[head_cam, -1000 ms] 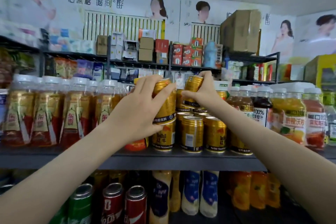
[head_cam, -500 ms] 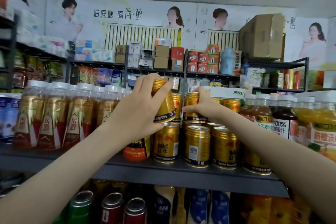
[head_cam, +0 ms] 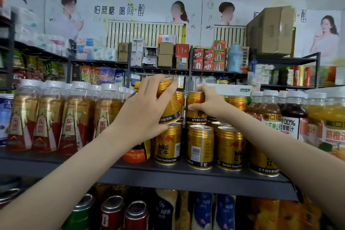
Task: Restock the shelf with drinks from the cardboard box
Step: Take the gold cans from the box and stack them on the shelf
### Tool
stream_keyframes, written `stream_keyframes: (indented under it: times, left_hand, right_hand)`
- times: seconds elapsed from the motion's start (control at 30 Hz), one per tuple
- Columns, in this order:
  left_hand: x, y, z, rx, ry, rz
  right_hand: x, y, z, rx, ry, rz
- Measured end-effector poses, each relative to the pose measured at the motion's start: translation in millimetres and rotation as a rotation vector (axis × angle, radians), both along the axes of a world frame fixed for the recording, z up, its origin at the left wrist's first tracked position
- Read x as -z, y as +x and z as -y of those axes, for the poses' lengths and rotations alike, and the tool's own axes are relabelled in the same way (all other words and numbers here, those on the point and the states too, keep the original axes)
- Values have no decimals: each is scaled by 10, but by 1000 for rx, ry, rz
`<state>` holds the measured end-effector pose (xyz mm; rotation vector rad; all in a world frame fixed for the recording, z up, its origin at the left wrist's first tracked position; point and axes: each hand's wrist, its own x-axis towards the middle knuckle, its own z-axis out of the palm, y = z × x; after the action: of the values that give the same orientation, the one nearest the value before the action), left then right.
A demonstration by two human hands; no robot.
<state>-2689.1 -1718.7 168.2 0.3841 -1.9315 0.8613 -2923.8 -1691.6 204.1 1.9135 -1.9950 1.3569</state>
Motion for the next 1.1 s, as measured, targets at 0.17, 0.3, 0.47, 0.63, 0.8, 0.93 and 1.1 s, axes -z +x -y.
stream_keyframes:
  times: [0.17, 0.3, 0.47, 0.63, 0.8, 0.93, 1.1]
  left_hand:
    - [43, -27, 8, 4, 7, 0]
    - [72, -70, 5, 17, 12, 10]
    - [90, -184, -15, 64, 41, 16]
    - [30, -443, -97, 194, 59, 30]
    - [-59, -706, -203, 223, 23, 115]
    - [-155, -875, -271, 235, -7, 155]
    - [-266, -1072, -339, 227, -67, 150]
  right_hand:
    - [26, -18, 19, 25, 56, -78]
    - [1, -19, -11, 140, 123, -249]
    - [-58, 208, -388, -26, -187, -179]
    - [-18, 399, -703, -249, -47, -94]
    - [-38, 194, -791, -189, -59, -62]
    - [-51, -36, -845, -239, -24, 17]
    - [-42, -253, -846, -304, -16, 158]
